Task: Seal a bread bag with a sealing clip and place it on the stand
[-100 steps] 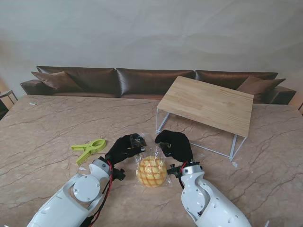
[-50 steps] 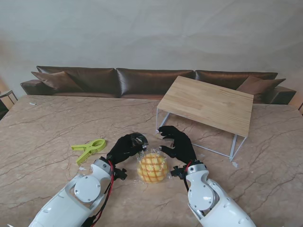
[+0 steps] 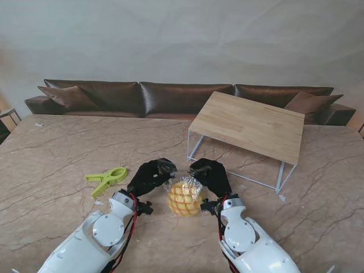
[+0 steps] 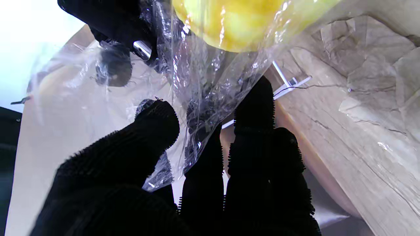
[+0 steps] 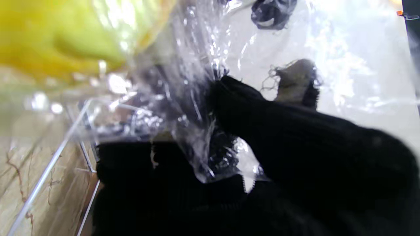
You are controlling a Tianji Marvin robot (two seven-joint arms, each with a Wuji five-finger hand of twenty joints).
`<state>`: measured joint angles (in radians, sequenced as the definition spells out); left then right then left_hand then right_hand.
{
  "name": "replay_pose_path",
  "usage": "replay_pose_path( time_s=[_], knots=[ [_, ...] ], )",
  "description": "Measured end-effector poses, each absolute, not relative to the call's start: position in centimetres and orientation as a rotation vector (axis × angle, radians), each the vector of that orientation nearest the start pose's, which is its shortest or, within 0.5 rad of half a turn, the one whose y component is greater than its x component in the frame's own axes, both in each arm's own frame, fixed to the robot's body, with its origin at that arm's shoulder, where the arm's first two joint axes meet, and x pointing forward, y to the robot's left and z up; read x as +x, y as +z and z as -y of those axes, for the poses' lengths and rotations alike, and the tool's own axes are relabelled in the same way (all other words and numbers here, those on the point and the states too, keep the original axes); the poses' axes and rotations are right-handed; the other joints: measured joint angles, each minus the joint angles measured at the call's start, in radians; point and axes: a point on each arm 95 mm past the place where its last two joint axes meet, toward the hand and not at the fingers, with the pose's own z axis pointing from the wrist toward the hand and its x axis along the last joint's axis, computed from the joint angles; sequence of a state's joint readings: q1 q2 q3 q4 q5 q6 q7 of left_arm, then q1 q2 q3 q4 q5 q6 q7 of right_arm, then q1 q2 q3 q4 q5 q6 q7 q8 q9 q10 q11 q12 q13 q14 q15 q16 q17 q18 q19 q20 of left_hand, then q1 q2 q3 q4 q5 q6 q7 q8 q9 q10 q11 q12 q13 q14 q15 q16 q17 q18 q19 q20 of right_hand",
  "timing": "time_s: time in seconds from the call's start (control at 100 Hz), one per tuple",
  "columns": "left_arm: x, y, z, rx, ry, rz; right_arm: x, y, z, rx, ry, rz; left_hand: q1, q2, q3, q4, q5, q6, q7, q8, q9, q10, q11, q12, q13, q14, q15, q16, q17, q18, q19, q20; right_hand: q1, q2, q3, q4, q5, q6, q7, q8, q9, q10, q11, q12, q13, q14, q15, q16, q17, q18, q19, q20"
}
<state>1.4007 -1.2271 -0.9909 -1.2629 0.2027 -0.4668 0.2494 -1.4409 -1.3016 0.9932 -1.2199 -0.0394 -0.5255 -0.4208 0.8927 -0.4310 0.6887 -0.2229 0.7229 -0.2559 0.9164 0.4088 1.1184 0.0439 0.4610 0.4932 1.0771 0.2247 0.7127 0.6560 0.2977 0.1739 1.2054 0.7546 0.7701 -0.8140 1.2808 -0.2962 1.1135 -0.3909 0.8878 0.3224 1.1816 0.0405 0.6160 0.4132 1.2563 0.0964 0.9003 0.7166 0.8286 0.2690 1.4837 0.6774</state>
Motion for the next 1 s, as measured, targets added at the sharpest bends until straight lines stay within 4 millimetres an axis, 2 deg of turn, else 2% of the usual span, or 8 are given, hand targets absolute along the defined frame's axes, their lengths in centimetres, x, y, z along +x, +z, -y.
replay_pose_path(
  time_s=[0.16,0.25,0.31,0.44,0.48,0.61,0.74,1.0],
  knots=[
    [41.2,-36.3,6.5,-1.692,-2.41,-0.904,40.2,-37.7,-7.4,-1.884,-2.501,0.347,0.009,-0.001,0.018,0.0,0.045,-0.007,-0.082,-0.074,-0.055,0.008,-0.105,-0.067,0.01,-0.02,-0.046,-0.065,0.02,0.0,0.007,-0.023,0.0,0.025,0.002,0.0,0.105,-0.001,0.046,0.002,-0.049,0.002,0.055,0.101,-0.029,0.0,0.151,0.11,-0.053,0.023,0.033,0.124],
    [41.1,-36.2,6.4,-1.68,-2.437,-0.898,40.2,-37.5,-7.5,-1.882,-2.506,0.304,-0.018,-0.044,0.216,0.021,0.084,0.022,-0.21,-0.077,-0.224,0.003,-0.118,-0.167,-0.04,-0.025,-0.136,-0.09,-0.005,0.024,-0.039,-0.061,0.0,0.025,0.011,-0.002,0.117,-0.001,0.082,0.027,-0.062,0.003,0.076,0.128,-0.03,0.0,0.175,0.13,-0.06,0.024,0.034,0.148],
    [41.1,-36.2,6.2,-1.677,-2.451,-0.935,40.2,-37.5,-7.6,-1.88,-2.515,0.295,-0.124,-0.08,0.356,0.091,0.03,0.052,-0.345,-0.084,-0.378,-0.003,-0.144,-0.215,-0.146,-0.033,-0.224,-0.098,-0.066,0.025,-0.123,-0.076,0.0,0.025,0.015,-0.002,0.117,-0.001,0.104,0.047,-0.063,0.003,0.076,0.133,-0.03,0.0,0.186,0.131,-0.066,0.024,0.034,0.149],
    [40.9,-36.4,5.4,-1.732,-2.485,-1.083,40.2,-37.4,-7.7,-1.876,-2.544,0.307,-0.339,-0.089,0.451,0.151,-0.059,0.121,-0.458,-0.114,-0.519,-0.014,-0.197,-0.25,-0.342,-0.03,-0.355,-0.146,-0.177,0.048,-0.281,-0.085,0.0,0.034,0.016,-0.002,0.128,-0.001,0.202,0.125,-0.064,0.004,0.077,0.139,-0.03,0.0,0.187,0.141,-0.066,0.024,0.034,0.161],
    [41.0,-36.3,4.9,-1.754,-2.503,-1.058,40.2,-37.3,-7.6,-1.874,-2.551,0.313,-0.412,-0.028,0.452,0.172,-0.069,0.131,-0.475,-0.125,-0.528,-0.014,-0.197,-0.254,-0.386,-0.026,-0.377,-0.15,-0.198,0.051,-0.319,-0.08,0.0,0.035,0.016,-0.002,0.137,-0.001,0.225,0.151,-0.067,0.004,0.077,0.14,-0.03,0.0,0.187,0.144,-0.066,0.024,0.034,0.162],
    [41.7,-36.1,3.1,-1.733,-2.429,-1.014,40.1,-37.2,-7.6,-1.857,-2.591,0.369,-0.606,0.23,0.279,0.372,-0.07,0.157,-0.487,-0.135,-0.537,-0.014,-0.208,-0.263,-0.457,-0.005,-0.416,-0.158,-0.255,0.076,-0.411,-0.051,0.0,0.035,0.022,-0.002,0.141,-0.003,0.247,0.199,-0.073,0.004,0.079,0.151,-0.03,0.0,0.187,0.144,-0.066,0.024,0.034,0.162],
    [42.0,-35.4,2.6,-1.842,-2.38,-0.865,40.0,-37.1,-7.6,-1.844,-2.61,0.382,-0.655,0.384,-0.214,0.37,-0.064,0.199,-0.497,-0.136,-0.523,0.005,-0.208,-0.263,-0.457,0.014,-0.415,-0.158,-0.27,0.091,-0.426,-0.025,0.0,0.035,0.026,-0.003,0.141,-0.004,0.251,0.212,-0.073,0.004,0.079,0.151,-0.03,0.0,0.187,0.146,-0.067,0.023,0.031,0.162],
    [41.7,-33.8,5.2,-1.837,-2.222,-1.107,39.8,-37.2,-7.9,-1.81,-2.634,0.431,-0.494,0.235,-0.48,0.243,-0.159,0.306,-0.587,-0.172,-0.552,0.009,-0.208,-0.263,-0.51,0.003,-0.433,-0.173,-0.277,0.09,-0.435,-0.024,0.0,0.035,0.032,-0.004,0.142,-0.005,0.259,0.227,-0.073,0.004,0.079,0.151,-0.03,0.0,0.187,0.148,-0.068,0.023,0.024,0.162]
  ],
)
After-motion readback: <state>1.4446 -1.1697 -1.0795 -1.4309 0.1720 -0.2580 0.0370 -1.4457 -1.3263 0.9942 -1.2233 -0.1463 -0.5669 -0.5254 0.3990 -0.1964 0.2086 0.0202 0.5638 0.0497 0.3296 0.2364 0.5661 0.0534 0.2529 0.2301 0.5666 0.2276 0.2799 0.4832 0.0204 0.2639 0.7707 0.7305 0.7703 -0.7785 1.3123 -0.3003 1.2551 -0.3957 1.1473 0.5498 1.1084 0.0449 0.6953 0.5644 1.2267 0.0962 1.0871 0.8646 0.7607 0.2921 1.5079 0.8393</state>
